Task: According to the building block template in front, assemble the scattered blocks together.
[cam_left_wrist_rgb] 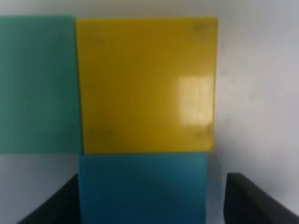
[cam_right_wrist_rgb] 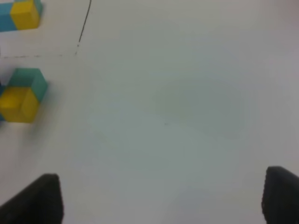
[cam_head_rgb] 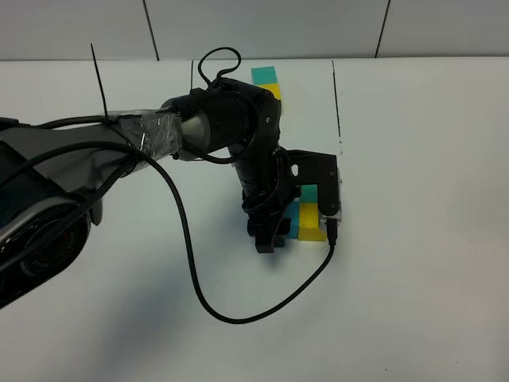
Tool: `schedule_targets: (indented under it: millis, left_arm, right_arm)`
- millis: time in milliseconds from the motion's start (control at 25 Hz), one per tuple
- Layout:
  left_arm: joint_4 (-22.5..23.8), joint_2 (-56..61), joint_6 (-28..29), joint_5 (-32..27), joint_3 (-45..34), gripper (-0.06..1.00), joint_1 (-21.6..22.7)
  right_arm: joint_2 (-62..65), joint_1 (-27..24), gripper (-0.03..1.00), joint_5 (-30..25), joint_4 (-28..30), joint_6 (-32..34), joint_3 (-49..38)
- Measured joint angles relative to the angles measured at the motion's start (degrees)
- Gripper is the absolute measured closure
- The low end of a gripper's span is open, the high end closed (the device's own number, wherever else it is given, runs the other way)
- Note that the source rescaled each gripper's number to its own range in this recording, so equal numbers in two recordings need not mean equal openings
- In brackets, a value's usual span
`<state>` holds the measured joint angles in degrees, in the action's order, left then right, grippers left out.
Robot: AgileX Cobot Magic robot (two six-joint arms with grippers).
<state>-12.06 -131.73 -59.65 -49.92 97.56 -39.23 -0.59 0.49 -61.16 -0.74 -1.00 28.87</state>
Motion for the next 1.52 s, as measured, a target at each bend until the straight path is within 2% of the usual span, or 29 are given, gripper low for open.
schedule_targets:
  millis: [80,240,440,640,800,1320,1520]
  left_arm:
    - [0.1,0.3,0.0,0.0,0.0,0.32,0.0]
    - [0.2,2.1,0.0,0.3,0.0,0.13,-0.1]
    - [1.1,5.3,2.0,0.4,0.0,0.01,-0.1]
    - [9.6,9.8,9.5,0.6,0.0,-0.01,0.5]
    - [14.3,13.3,15.4,0.5,0.0,-0.01,4.0]
    - [14.8,23.5,28.7,-6.5,0.0,-0.01,23.1]
    - [14.8,26.9,31.0,-10.1,0.0,-0.01,29.6]
  right_arm:
    - [0.0,0.0,0.24,0.0,0.0,0.0,0.0]
    - [0.0,0.0,0.24,0.0,0.0,0.0,0.0]
    - [0.0,0.0,0.24,0.0,0.0,0.0,0.0]
    - [0.0,0.0,0.24,-0.1,0.0,0.0,0.0]
    - [0.0,0.0,0.24,-0.1,0.0,0.0,0.0]
    - [0.0,0.0,0.24,-0.1,0.0,0.0,0.0]
    - [0.0,0.0,0.24,-0.1,0.0,0.0,0.0]
